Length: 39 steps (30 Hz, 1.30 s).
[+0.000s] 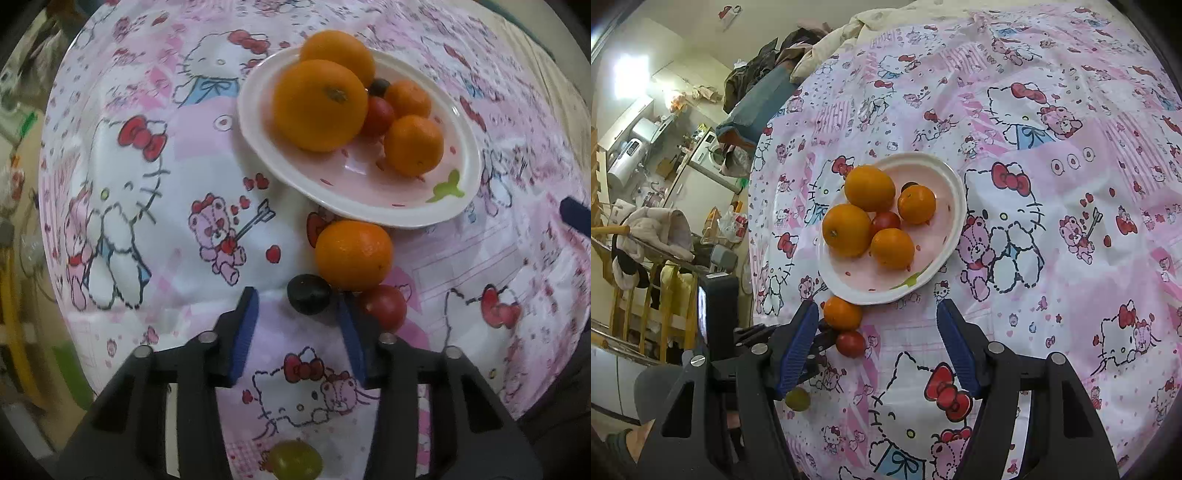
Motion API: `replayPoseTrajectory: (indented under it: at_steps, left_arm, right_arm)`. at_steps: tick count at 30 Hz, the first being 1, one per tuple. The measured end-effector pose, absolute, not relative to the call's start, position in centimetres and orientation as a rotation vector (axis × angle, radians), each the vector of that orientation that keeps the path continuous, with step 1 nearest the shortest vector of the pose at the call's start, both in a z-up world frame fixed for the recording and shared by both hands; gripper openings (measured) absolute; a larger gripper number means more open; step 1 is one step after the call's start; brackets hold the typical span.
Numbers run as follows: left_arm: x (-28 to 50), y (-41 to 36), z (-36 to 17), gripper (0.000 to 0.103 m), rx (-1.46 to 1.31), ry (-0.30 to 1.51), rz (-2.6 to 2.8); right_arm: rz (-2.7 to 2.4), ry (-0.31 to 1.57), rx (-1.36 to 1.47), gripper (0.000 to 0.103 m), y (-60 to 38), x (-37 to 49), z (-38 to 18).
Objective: Organize fruits
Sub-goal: 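Grasp a dark grape with the left tool while the right tool grasps a cherry tomato, then carry the grape and cherry tomato over the plate with both tools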
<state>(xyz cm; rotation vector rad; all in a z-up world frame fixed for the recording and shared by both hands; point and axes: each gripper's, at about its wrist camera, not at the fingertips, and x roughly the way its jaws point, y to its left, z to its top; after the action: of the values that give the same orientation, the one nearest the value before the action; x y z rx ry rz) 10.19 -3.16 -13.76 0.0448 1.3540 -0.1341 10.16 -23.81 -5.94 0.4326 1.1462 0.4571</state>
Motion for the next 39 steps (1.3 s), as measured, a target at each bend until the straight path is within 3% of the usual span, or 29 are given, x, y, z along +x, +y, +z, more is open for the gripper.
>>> replayPoseTrajectory:
  at_steps: [3,16,28,34,39]
  left_arm:
    - [10.4,-3.7,-13.9,0.019,0.066,1.349,-0.138]
    - [9.1,-0.2,-9.8,0.019,-0.104,1.295,-0.108]
    - [8.9,3.1,-7.1,0.019,-0.297,1.243,-0.094]
    - [9.1,2.9,-6.4,0.019,-0.298,1.224,-0.089]
    - [9.2,3.0,-6.6,0.019,-0.290,1.226,-0.078]
  right_arm:
    - [0.459,1.146,0.427,0.069,-23.7,10.1,-5.9]
    - [0.464,1.187,0.368,0.069,-22.4,9.8,-7.1]
    - [0.622,1.269,0.083,0.068,-14.4,8.9,-11.4]
    - [0.633,1.259,0.001,0.055,-12.3,8.9,-12.9]
    - [0.647,1.268,-0.018,0.034,-11.9,9.2,-13.4]
